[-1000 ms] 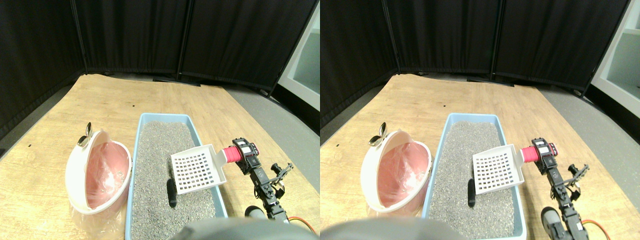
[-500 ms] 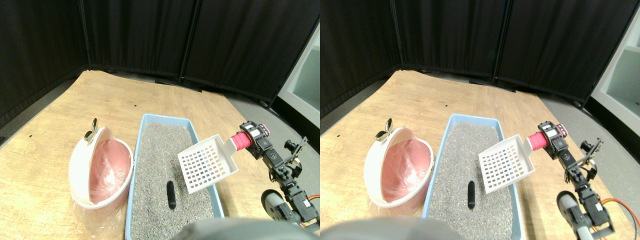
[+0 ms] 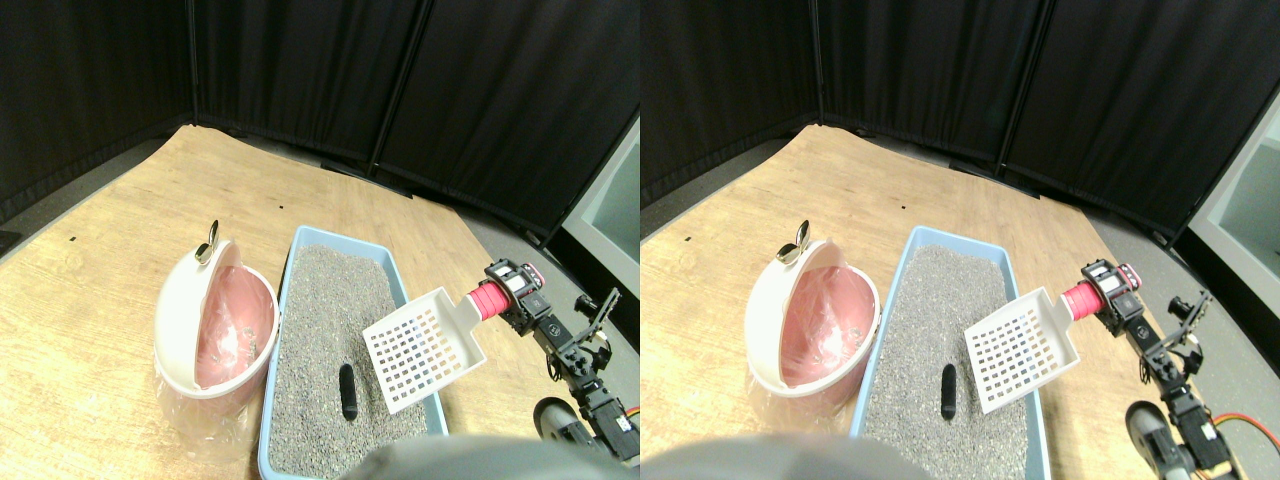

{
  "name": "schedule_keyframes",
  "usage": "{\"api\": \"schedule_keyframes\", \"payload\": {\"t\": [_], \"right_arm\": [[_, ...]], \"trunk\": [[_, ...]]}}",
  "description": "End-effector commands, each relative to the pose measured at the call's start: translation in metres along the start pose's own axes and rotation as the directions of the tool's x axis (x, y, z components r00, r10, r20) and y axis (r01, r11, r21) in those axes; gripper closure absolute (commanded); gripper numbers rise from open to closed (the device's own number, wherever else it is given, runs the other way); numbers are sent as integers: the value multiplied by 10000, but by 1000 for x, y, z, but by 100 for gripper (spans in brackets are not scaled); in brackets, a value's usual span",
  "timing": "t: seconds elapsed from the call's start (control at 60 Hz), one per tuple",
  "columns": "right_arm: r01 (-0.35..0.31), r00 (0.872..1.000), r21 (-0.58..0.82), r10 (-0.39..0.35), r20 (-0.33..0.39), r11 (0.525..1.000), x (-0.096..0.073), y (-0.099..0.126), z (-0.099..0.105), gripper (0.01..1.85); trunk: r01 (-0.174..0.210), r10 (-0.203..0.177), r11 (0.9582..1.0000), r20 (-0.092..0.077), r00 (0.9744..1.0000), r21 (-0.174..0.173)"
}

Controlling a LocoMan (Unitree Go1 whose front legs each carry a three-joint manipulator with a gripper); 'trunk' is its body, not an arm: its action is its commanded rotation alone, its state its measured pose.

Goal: Scoop (unimanual)

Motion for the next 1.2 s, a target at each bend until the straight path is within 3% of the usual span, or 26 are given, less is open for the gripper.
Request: {"api": "schedule_keyframes", "payload": {"t": [0.017, 0.35, 0.6, 0.867, 1.017, 1.15, 1.2], "right_arm": [[85, 9996, -388, -74, 271, 9992, 4, -2, 8, 180], [152, 9997, -1666, -182, -162, 9859, 11, 1, 15, 180], [-661, 9976, -2395, 694, 55, 9686, 13, 17, 9, 180], [-798, 9968, -2779, 745, -297, 9573, 12, 35, 2, 180], [-1355, 9901, -2951, 1402, -52, 9458, 11, 45, -5, 180], [-1319, 9908, -2795, 1183, -654, 9510, 7, 59, -8, 180], [-1316, 9901, -2599, 1139, -822, 9566, 6, 66, -10, 169]], "trunk": [[-261, 254, 9992, -207, 9995, -304], [-355, 343, 9982, -262, 9991, -478], [-420, 399, 9973, -356, 9986, -607], [-482, 447, 9964, -503, 9977, -700], [-529, 490, 9958, -529, 9974, -753], [-684, 633, 9939, -603, 9962, -863], [-765, 707, 9926, -639, 9955, -945]]}}
